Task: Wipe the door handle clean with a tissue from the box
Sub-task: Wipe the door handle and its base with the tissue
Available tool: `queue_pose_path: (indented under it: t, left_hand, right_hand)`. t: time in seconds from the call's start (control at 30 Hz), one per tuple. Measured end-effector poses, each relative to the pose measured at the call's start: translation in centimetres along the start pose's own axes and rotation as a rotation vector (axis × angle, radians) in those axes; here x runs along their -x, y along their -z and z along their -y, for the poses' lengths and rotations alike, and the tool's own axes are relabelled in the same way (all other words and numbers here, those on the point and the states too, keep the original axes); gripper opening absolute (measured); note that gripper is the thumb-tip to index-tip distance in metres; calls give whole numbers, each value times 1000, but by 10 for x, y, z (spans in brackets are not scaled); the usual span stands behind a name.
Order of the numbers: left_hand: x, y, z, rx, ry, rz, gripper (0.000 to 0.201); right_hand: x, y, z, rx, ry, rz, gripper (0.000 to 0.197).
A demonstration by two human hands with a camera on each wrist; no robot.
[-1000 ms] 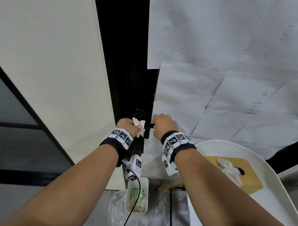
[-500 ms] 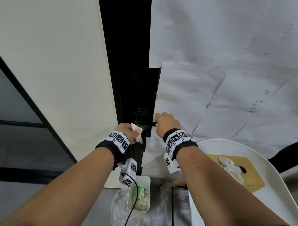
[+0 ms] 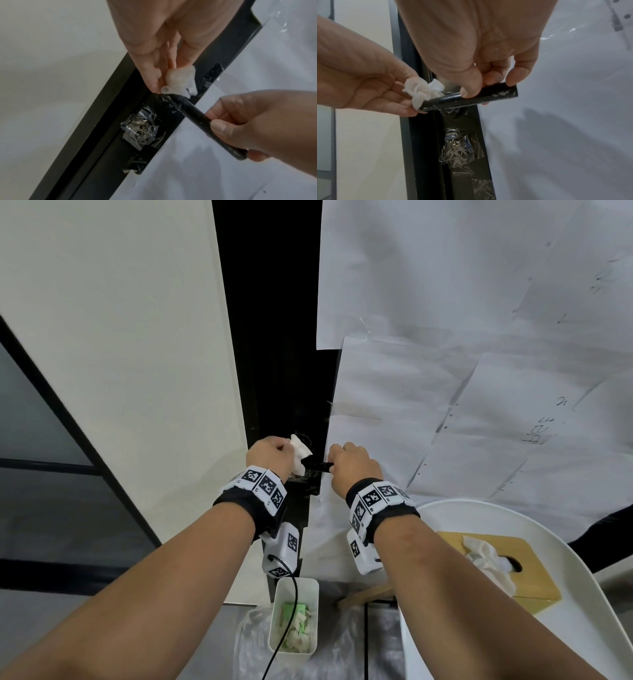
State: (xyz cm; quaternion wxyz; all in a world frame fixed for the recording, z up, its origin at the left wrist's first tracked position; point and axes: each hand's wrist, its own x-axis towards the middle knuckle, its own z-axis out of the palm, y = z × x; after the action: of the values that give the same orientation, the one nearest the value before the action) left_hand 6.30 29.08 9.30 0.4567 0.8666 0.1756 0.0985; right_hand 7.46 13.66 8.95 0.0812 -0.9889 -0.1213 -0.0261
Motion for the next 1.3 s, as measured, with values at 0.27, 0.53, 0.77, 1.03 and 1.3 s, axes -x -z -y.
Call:
queue_pose_path:
  t: [0.27,0.53,0.77,1.03,1.3]
  left_hand:
    - [-12,-11,0,-97,-22,32,17]
    - [-28,-17,-13,-207,-18,-14,5]
    - [-34,-23,-15,-291,-33,-46,20]
    - [-27,-23,-7,-179,6,-54,26]
    - [-33,-22,2,61,187,135,34]
  right_hand:
    - [-2,1,-2,-14,15,3,22]
    - [-3,2,-4,-15,42,11,20]
    - [-5,4,-6,-17,62,36,21]
    - [-6,5,-6,-19,60,63,24]
    - [-7,3,-5,-34,40,67,25]
